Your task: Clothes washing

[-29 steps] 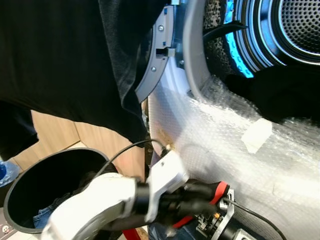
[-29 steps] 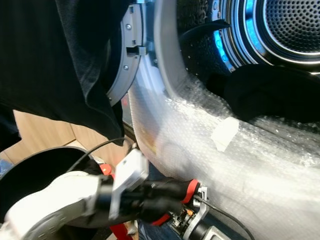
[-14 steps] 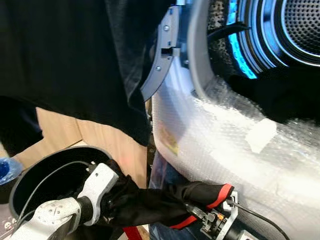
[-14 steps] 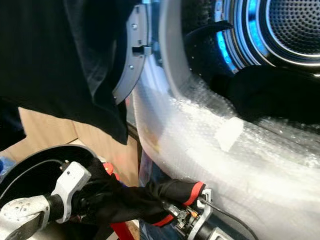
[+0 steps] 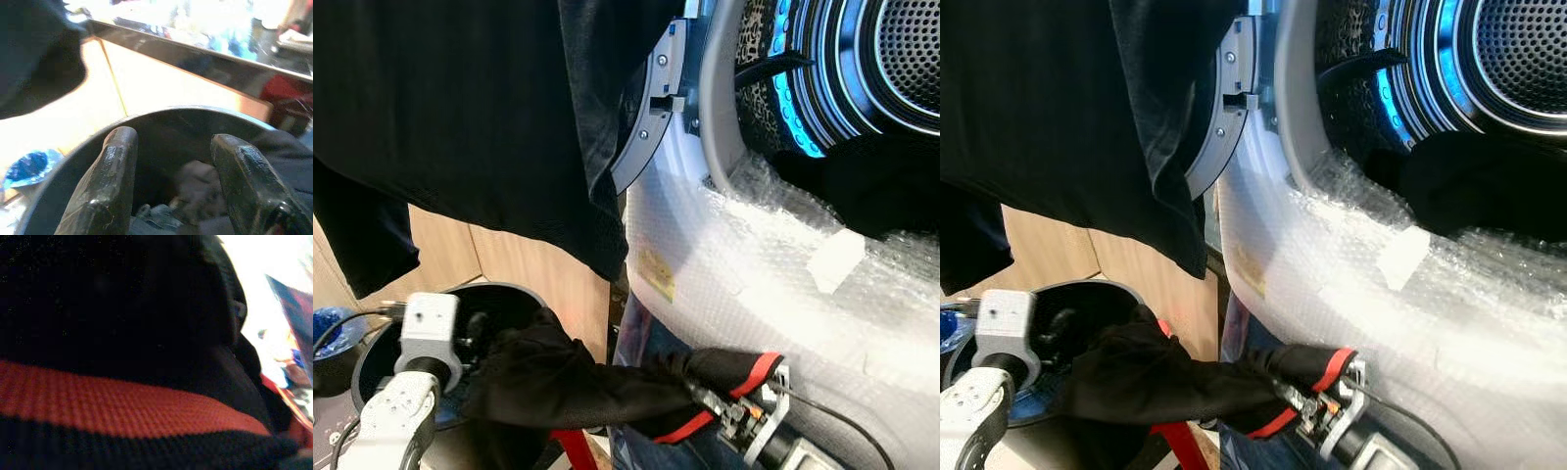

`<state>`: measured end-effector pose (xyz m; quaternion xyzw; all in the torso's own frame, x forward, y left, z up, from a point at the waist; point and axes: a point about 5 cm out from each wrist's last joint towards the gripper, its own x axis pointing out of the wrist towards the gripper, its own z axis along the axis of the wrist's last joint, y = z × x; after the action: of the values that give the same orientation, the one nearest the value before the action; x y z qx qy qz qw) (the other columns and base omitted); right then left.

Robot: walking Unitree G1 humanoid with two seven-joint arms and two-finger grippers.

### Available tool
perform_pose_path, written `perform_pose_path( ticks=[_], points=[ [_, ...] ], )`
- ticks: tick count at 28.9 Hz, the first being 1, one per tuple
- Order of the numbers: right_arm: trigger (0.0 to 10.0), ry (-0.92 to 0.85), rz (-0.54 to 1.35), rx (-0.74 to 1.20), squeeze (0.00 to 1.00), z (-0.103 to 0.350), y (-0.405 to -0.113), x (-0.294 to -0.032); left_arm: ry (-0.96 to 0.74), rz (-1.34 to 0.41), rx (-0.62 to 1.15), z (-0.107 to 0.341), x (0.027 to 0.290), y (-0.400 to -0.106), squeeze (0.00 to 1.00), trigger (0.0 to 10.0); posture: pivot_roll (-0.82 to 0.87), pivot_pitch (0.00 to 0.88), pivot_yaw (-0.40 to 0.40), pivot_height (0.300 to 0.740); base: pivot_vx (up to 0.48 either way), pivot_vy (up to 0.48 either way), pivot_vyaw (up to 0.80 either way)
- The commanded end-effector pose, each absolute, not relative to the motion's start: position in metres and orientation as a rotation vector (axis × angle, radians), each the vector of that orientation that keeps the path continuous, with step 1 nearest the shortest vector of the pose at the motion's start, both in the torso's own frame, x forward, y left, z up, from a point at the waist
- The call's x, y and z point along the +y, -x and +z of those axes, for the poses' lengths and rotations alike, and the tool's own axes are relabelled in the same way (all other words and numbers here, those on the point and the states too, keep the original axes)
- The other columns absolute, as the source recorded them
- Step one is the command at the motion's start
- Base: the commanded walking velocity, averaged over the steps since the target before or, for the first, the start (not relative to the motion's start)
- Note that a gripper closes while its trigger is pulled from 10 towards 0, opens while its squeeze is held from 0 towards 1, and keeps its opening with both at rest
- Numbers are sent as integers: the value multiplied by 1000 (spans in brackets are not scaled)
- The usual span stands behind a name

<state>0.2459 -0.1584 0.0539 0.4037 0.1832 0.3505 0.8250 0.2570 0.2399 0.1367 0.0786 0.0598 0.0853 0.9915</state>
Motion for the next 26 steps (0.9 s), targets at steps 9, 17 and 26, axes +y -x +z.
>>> perform_pose_path(
  ticks=[9,17,26],
  points=[
    [0,-875,646,-230,0,172,-288,-228,-155,251,70,127,249,-253,0,10000,142,0,-32,740,0,0,0],
    [0,-810,743,-252,0,182,-269,-240,-174,261,49,113,250,-249,0,10000,133,0,-40,740,0,0,0],
    [0,-635,1205,247,0,129,-200,-176,-172,267,49,107,254,-247,0,10000,127,0,-41,740,0,0,0]
  ],
)
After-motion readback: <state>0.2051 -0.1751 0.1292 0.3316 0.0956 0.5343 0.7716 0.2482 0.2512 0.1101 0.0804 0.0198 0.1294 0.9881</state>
